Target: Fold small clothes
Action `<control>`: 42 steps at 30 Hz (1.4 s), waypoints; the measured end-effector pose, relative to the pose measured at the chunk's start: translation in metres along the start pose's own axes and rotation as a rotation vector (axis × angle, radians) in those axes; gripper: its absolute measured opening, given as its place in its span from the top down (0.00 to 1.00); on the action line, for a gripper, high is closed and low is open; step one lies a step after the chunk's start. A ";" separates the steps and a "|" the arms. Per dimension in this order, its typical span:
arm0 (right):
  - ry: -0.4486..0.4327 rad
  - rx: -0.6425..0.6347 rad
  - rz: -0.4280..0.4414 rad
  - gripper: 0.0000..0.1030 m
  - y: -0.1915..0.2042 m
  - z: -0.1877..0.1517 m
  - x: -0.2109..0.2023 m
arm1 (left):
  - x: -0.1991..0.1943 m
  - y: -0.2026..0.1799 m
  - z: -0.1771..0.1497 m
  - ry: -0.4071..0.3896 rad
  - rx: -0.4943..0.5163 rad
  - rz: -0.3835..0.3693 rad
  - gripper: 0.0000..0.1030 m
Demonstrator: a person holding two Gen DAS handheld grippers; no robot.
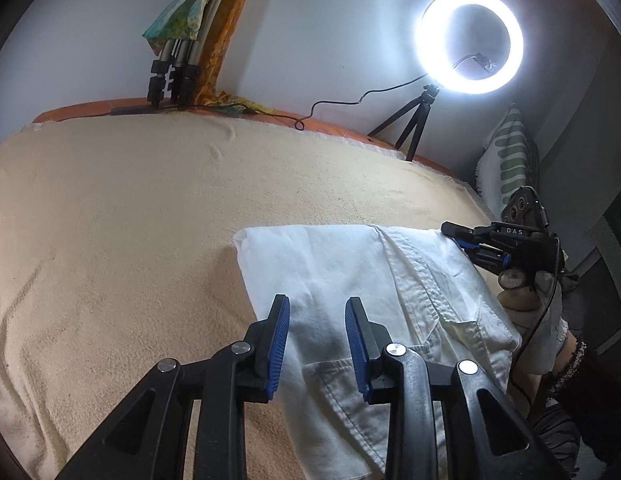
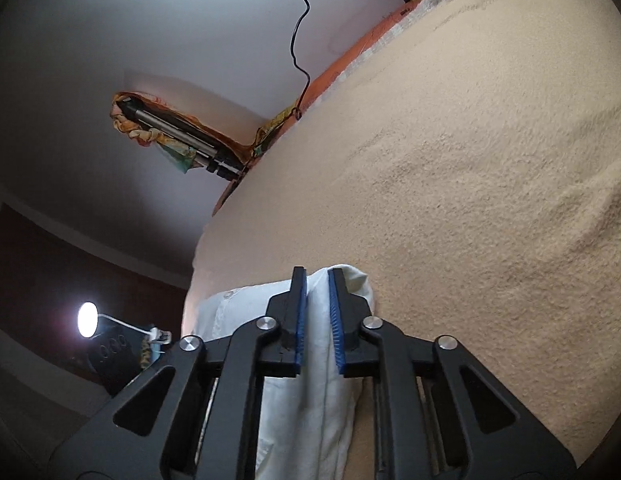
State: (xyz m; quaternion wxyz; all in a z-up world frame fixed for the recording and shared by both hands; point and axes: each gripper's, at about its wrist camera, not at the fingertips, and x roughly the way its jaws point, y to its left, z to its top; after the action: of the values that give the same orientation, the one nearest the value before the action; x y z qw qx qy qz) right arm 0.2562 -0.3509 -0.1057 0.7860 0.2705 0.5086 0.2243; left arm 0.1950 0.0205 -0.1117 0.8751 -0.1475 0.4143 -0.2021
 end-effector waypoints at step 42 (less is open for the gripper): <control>0.122 -0.141 -0.085 0.88 0.056 -0.075 -0.032 | 0.004 0.023 -0.023 0.042 -0.329 -0.182 0.93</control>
State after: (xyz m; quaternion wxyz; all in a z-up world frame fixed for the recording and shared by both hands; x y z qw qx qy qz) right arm 0.1711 -0.3138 -0.0727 0.7796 0.1784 0.5494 0.2420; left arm 0.1846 0.0367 -0.1377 0.8084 -0.3214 0.4447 -0.2131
